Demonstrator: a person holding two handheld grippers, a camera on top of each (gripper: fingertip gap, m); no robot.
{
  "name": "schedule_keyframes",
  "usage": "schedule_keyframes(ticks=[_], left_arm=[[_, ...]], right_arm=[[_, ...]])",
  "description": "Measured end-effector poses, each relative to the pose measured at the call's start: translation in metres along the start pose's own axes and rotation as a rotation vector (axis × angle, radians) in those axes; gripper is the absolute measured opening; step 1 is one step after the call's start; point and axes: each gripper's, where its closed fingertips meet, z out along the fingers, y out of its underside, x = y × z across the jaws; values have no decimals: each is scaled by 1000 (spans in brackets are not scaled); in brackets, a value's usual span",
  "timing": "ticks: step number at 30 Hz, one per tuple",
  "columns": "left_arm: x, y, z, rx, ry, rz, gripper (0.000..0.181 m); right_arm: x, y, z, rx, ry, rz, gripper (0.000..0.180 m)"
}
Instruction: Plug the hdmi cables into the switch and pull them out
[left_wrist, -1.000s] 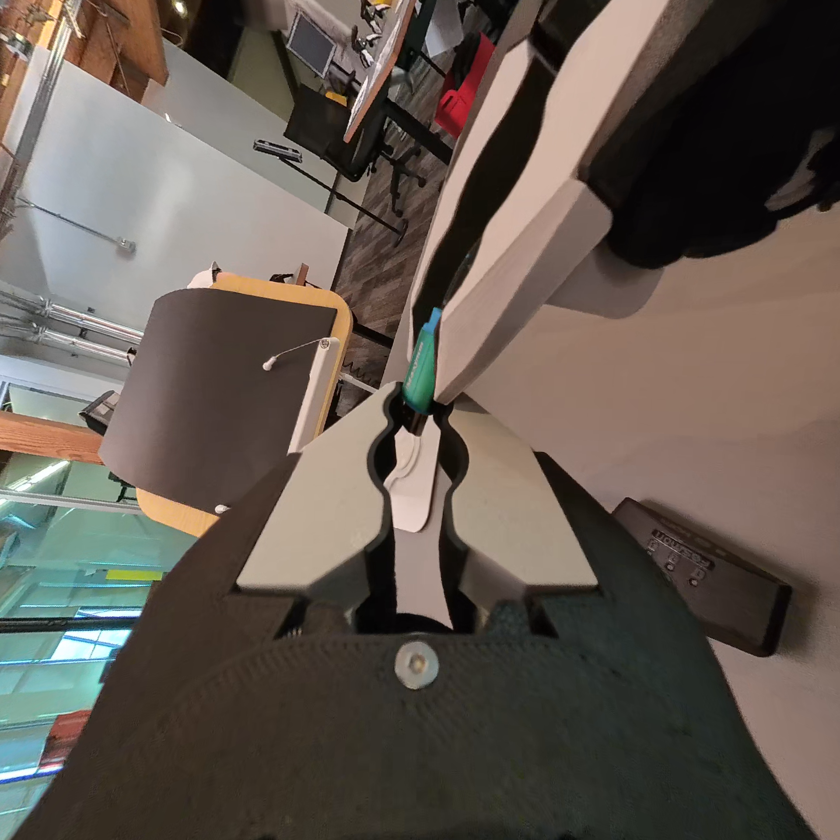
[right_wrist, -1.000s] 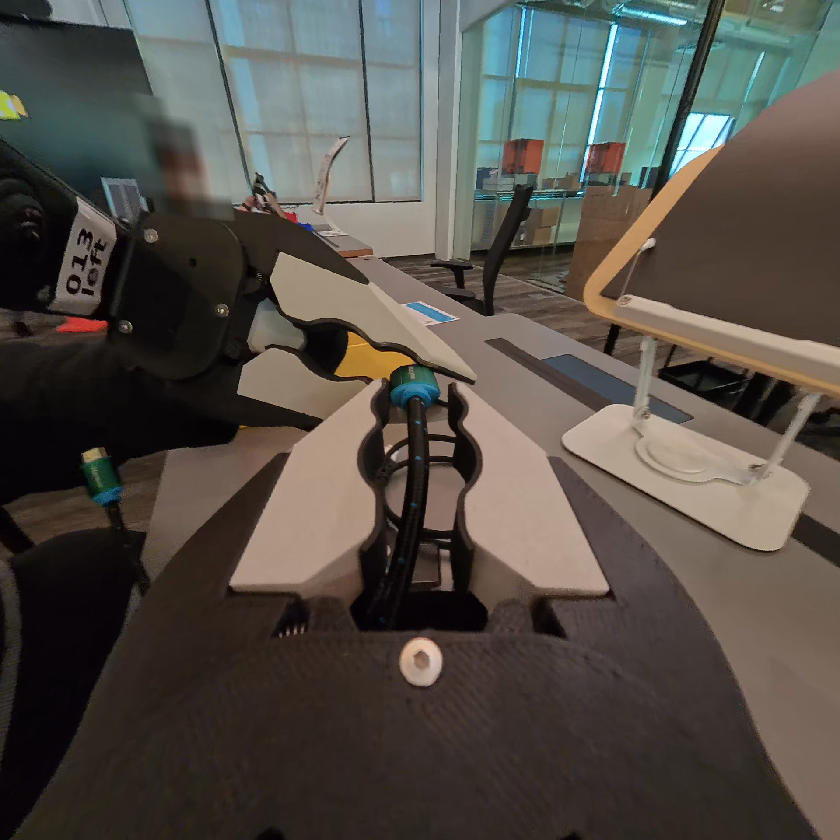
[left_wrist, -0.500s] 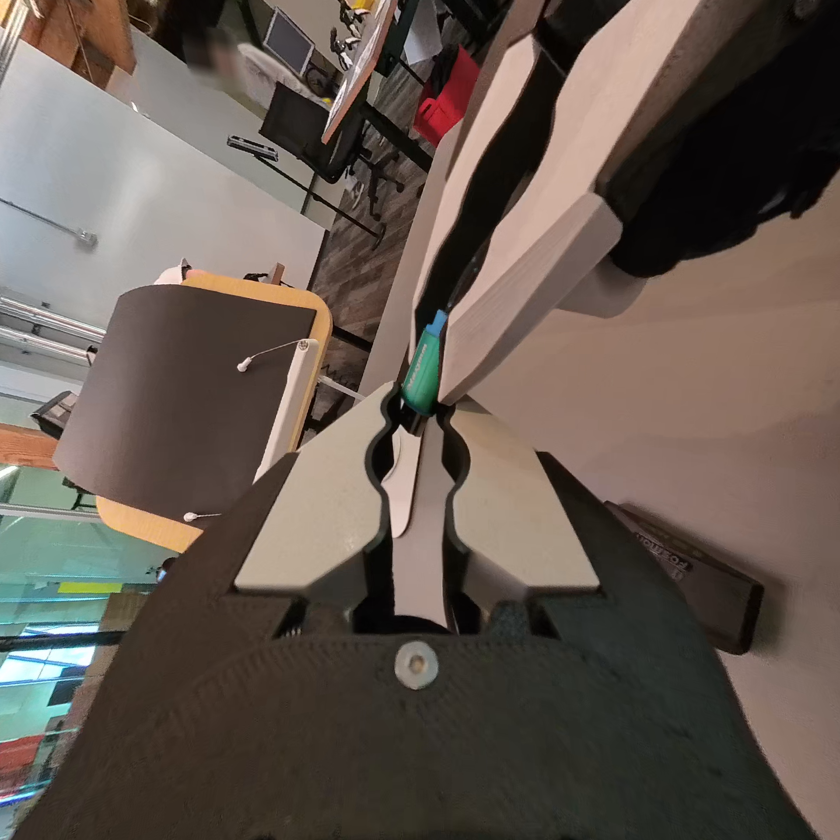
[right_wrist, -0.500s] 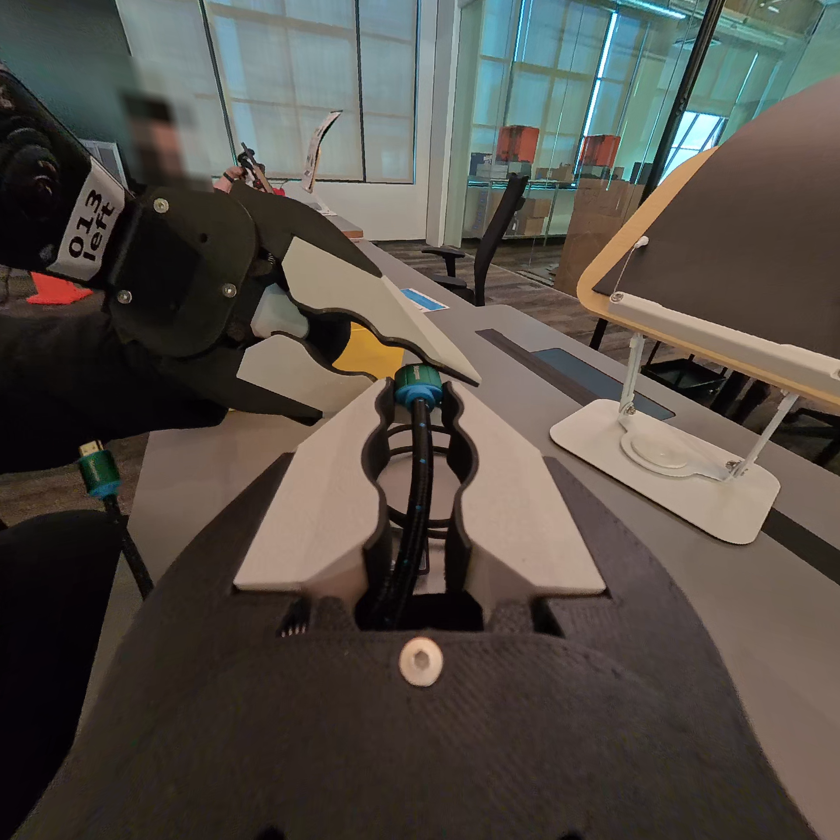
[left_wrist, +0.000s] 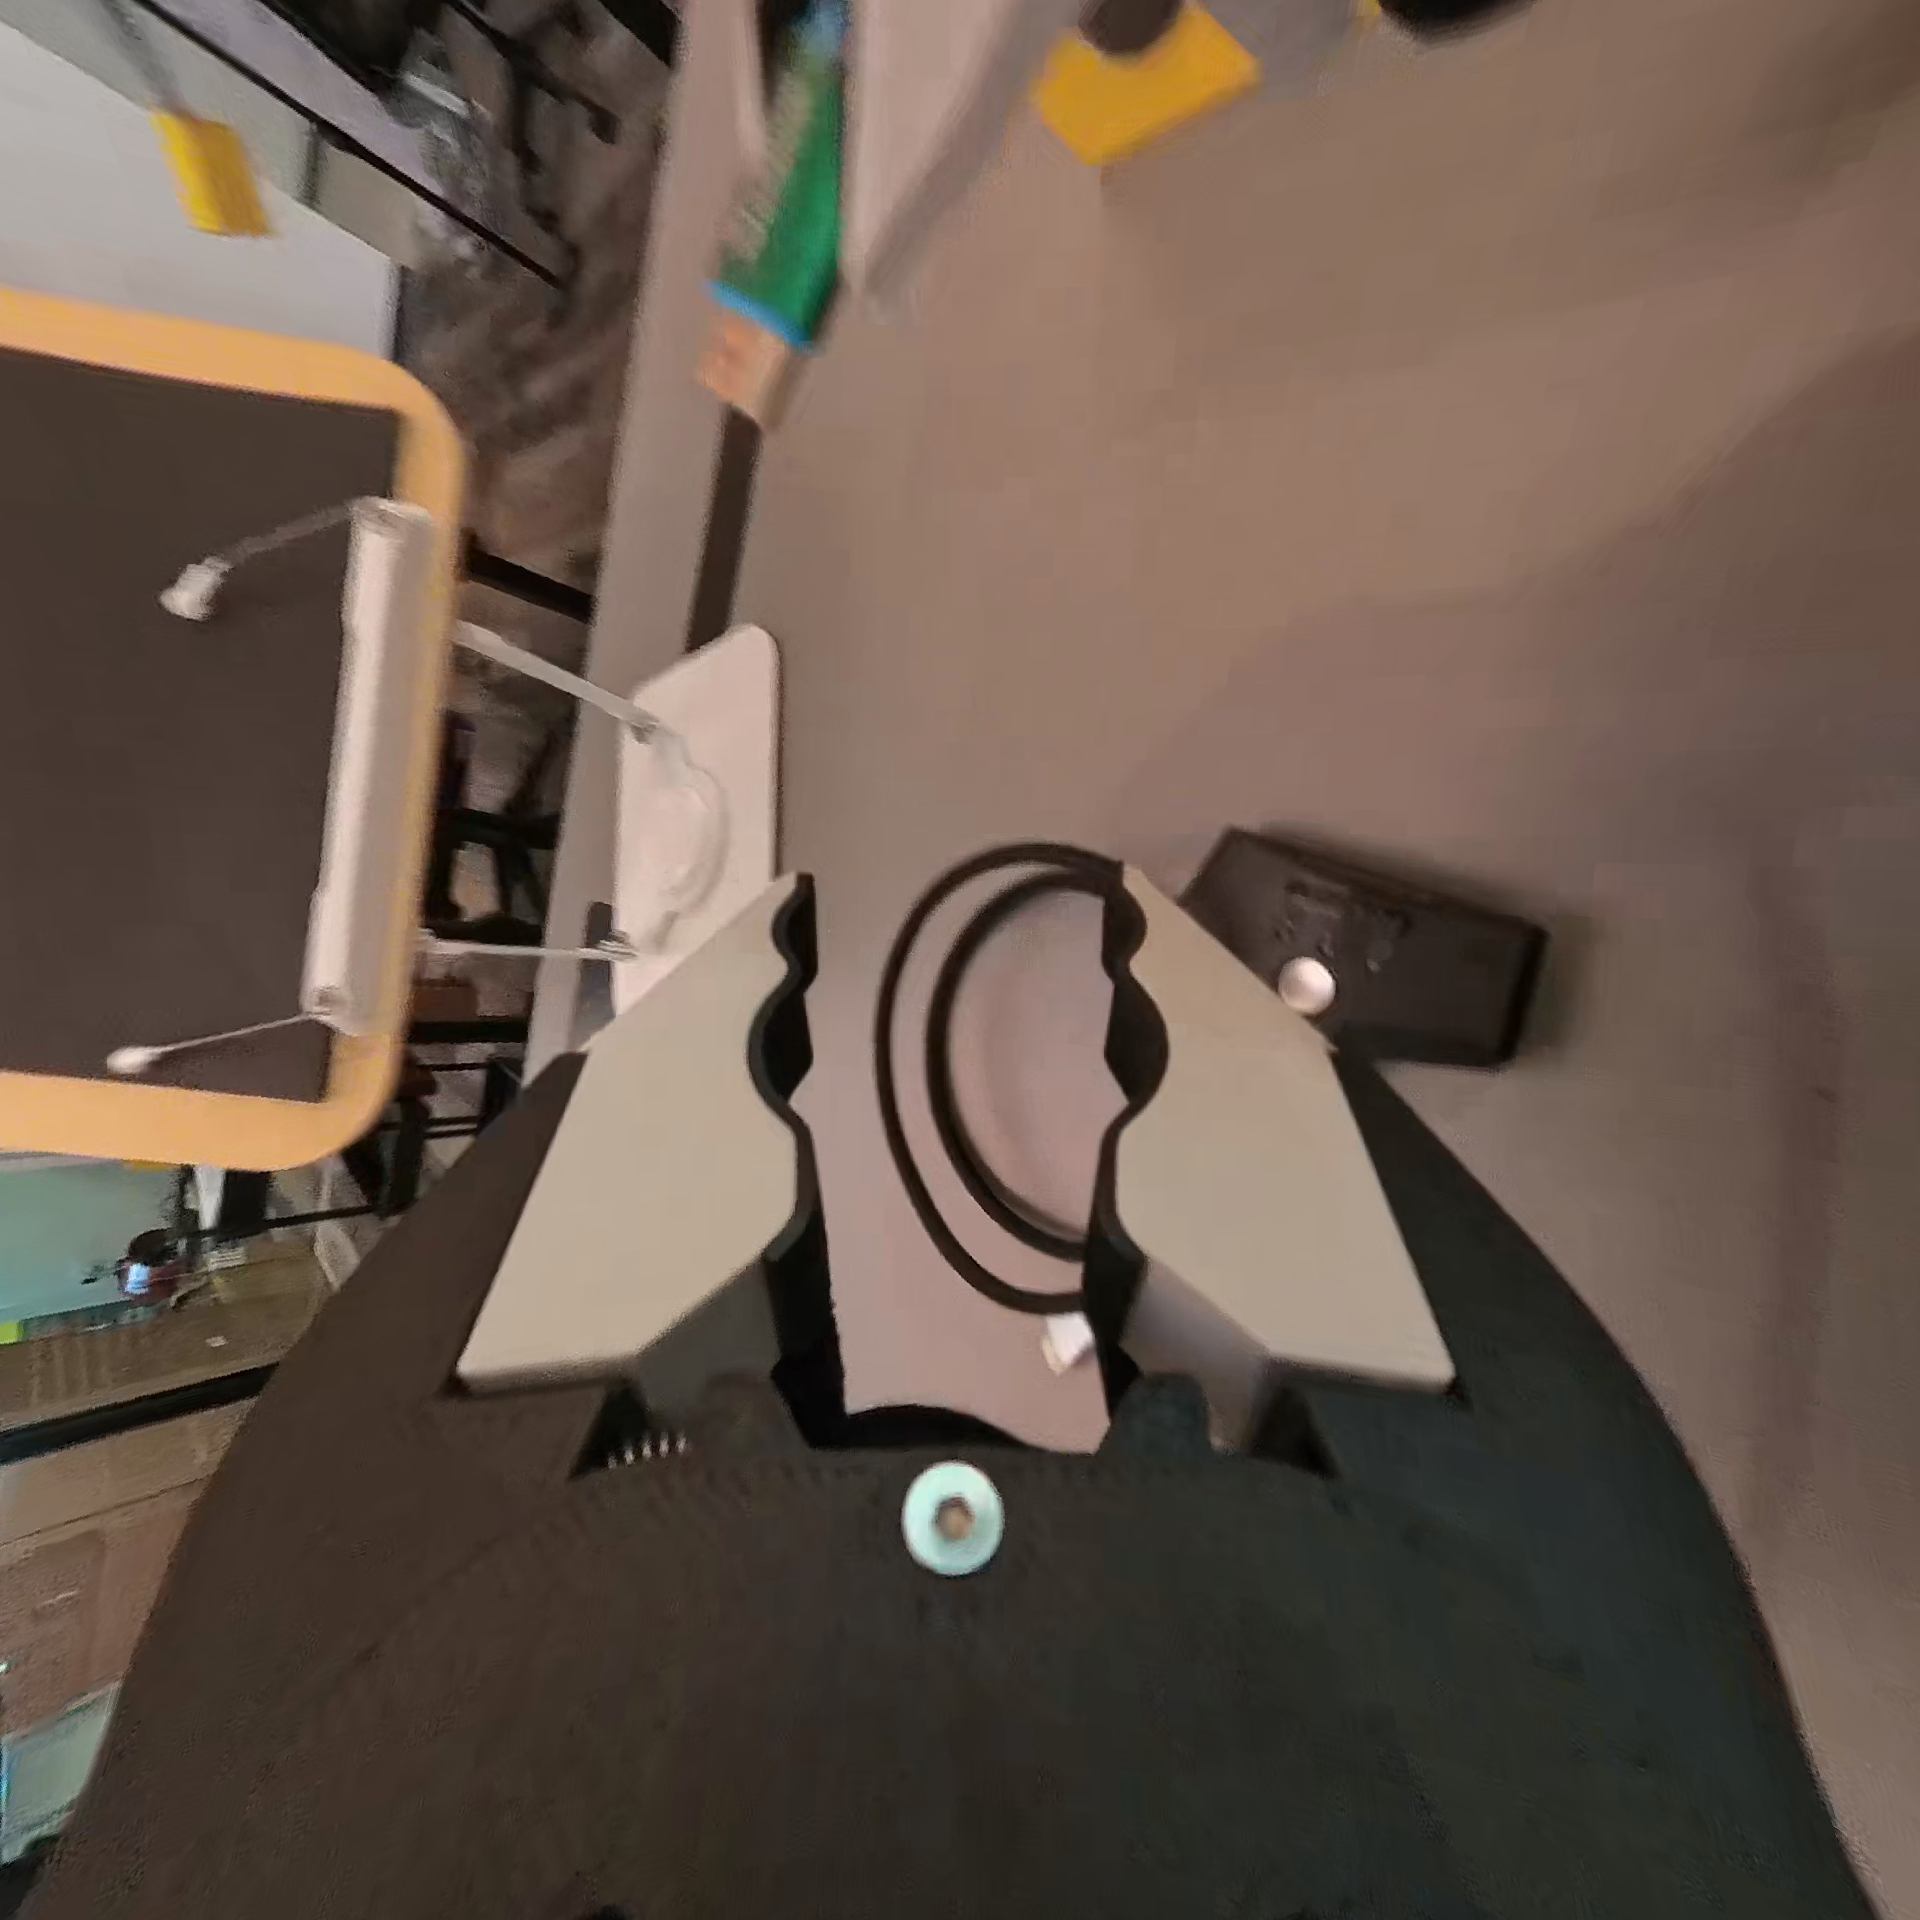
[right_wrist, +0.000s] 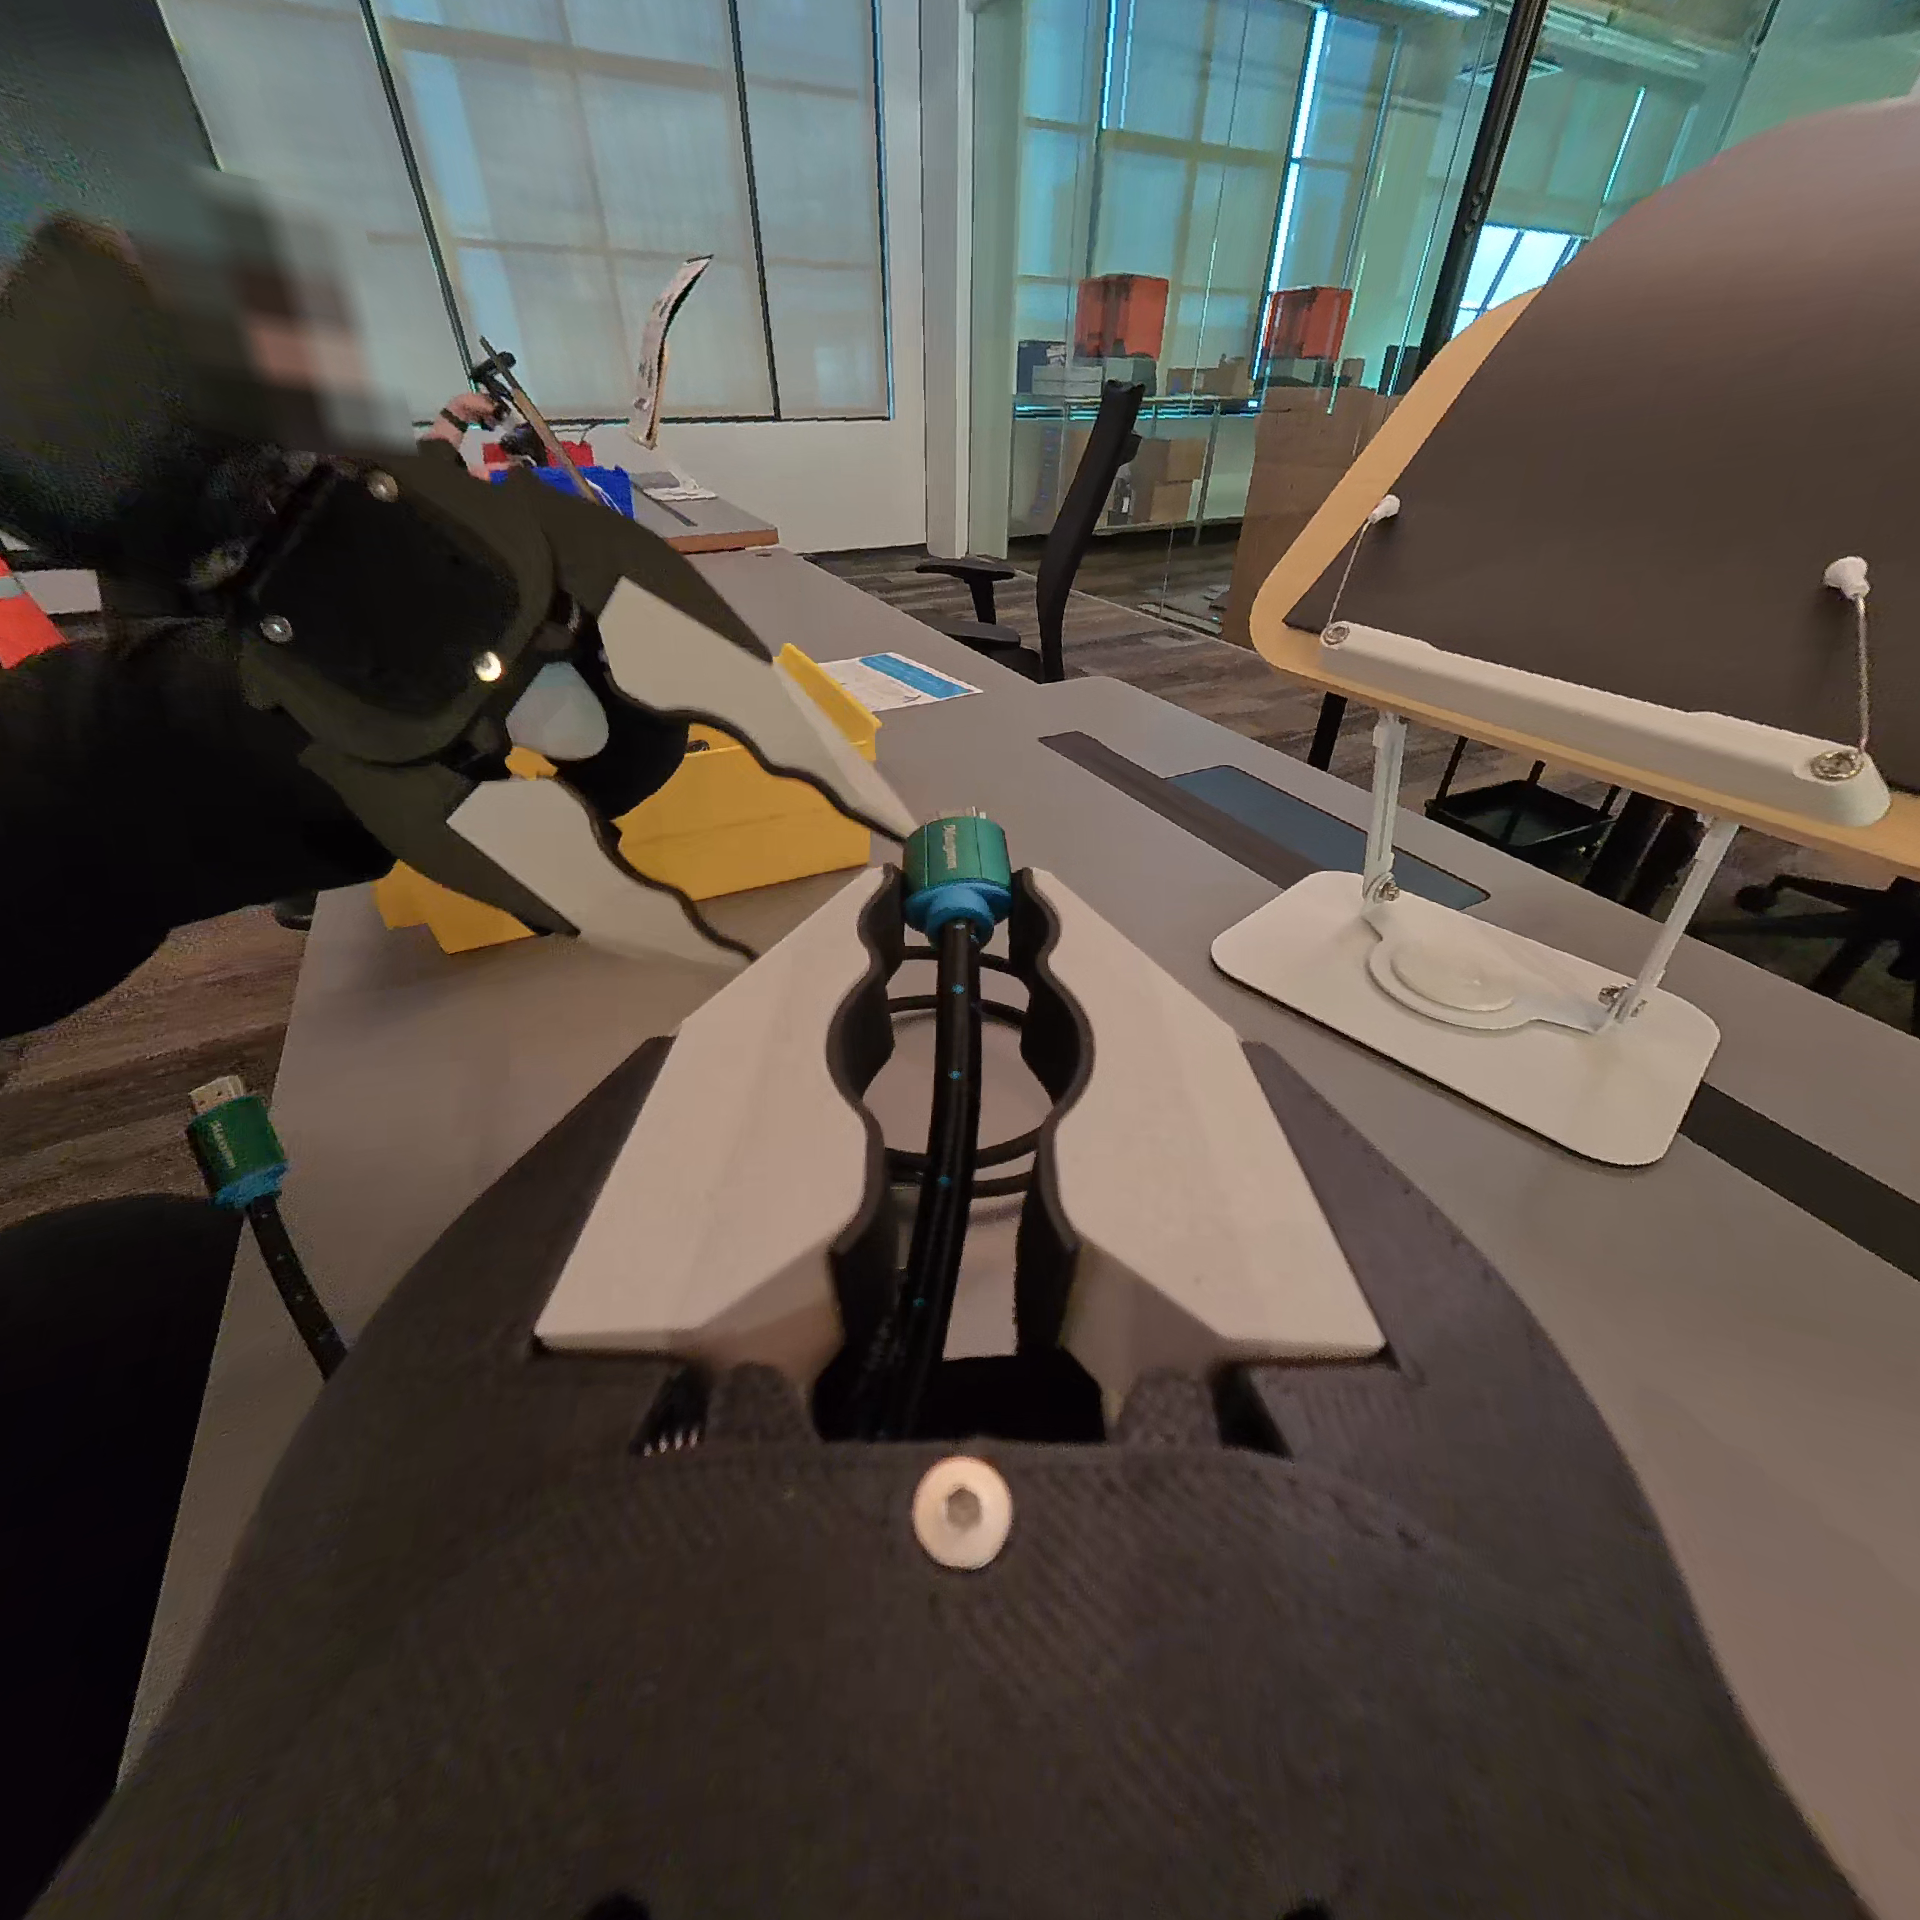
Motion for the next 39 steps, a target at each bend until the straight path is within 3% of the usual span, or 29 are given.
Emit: schedule_keyframes(ticks=[8,16,27,29,31,39], left_arm=[[76,72,19,-193,328,74,64],[112,64,30,-145,456,130,53],[109,70,44,-198,590,85,55],[108,69,44,-199,585,67,59],[106,69,45,-211,577,35,77],[115,79,49,-304,666,17,77]], right_arm=[[1,6,1,-19,1,10,17],[2,10,1,-20,-1,20,17],[4,10,0,-15,-2,30,18],[4,11,0,-16,-2,29,18],[4,11,0,-14,-2,29,17],[4,11,0,-12,-3,31,18]])
